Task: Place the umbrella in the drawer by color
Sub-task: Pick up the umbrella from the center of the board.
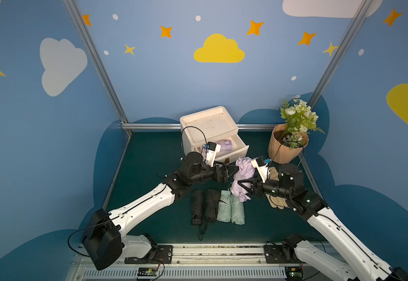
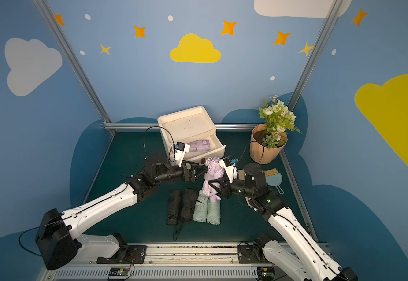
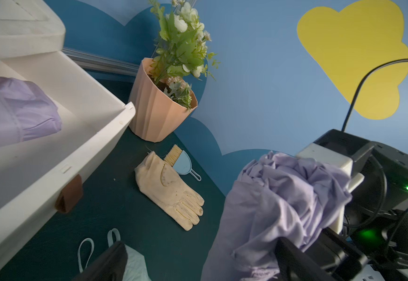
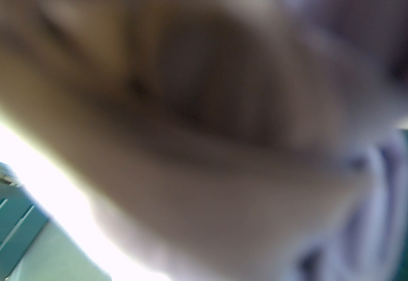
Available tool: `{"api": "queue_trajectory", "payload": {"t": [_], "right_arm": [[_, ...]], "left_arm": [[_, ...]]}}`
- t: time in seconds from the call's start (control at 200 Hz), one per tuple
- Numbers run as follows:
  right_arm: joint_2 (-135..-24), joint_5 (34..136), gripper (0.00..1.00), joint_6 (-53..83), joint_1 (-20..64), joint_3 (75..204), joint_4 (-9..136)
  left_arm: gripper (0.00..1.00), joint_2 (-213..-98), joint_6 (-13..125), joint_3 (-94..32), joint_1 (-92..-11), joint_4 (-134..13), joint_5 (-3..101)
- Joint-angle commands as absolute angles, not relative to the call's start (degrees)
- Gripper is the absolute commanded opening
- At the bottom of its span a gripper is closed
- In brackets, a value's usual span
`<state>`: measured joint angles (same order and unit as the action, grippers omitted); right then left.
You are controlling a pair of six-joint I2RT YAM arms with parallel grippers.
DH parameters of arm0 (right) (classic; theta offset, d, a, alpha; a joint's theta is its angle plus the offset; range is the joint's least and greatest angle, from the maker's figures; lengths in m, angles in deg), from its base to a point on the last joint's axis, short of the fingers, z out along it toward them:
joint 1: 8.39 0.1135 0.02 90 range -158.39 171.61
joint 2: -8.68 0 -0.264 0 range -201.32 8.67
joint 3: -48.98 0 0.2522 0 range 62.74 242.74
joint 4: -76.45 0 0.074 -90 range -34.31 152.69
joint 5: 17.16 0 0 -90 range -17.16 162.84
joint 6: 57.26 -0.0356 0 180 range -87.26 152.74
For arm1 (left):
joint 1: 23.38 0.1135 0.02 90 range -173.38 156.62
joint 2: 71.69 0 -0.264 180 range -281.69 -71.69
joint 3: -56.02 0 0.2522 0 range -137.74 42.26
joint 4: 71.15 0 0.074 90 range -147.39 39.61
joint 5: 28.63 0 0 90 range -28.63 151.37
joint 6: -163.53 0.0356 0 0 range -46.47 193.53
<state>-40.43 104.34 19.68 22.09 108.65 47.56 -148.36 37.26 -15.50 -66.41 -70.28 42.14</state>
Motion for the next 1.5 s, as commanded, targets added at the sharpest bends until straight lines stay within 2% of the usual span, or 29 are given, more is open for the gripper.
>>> {"api": "queue_trajectory", "payload": {"t": [0.0, 0.155, 0.265, 0.426, 0.651, 0.901, 1.106, 1.302, 1.497], "right_arm": [[-39.8, 108.3, 0.39, 19.2, 22.5, 109.0, 55.5], [-40.3, 110.2, 0.39, 17.6, 22.5, 109.1, 57.6], [-39.7, 106.4, 0.39, 15.6, 22.5, 109.4, 55.9], [-38.5, 104.8, 0.39, 17.2, 21.6, 108.7, 55.0], [-40.0, 109.8, 0.39, 16.4, 19.2, 109.8, 53.9], [-40.1, 115.9, 0.39, 16.2, 19.7, 109.8, 57.2], [-41.3, 117.7, 0.39, 17.9, 21.4, 110.5, 57.0], [-42.0, 116.1, 0.4, 19.1, 21.4, 111.8, 55.3], [-41.0, 115.3, 0.51, 19.1, 20.6, 112.8, 53.3]], "left_arm": [[0.97, -149.8, 37.2, -17.3, -67.4, -77.5, 35.6], [0.95, -151.7, 36.4, -17.4, -68.2, -81.8, 30.8], [0.94, -152.0, 36.5, -17.6, -68.8, -83.0, 28.6], [0.94, -148.4, 37.8, -14.8, -68.6, -83.5, 33.8], [0.94, -146.3, 39.2, -14.6, -68.7, -81.6, 30.8], [0.92, -150.4, 38.5, -16.9, -69.1, -81.4, 29.2], [0.8, -153.8, 36.0, -20.0, -69.7, -81.5, 27.1], [0.58, -154.1, 35.5, -20.2, -69.9, -81.7, 26.5], [0.4, -152.1, 38.5, -19.8, -69.8, -78.7, 28.8]]}}
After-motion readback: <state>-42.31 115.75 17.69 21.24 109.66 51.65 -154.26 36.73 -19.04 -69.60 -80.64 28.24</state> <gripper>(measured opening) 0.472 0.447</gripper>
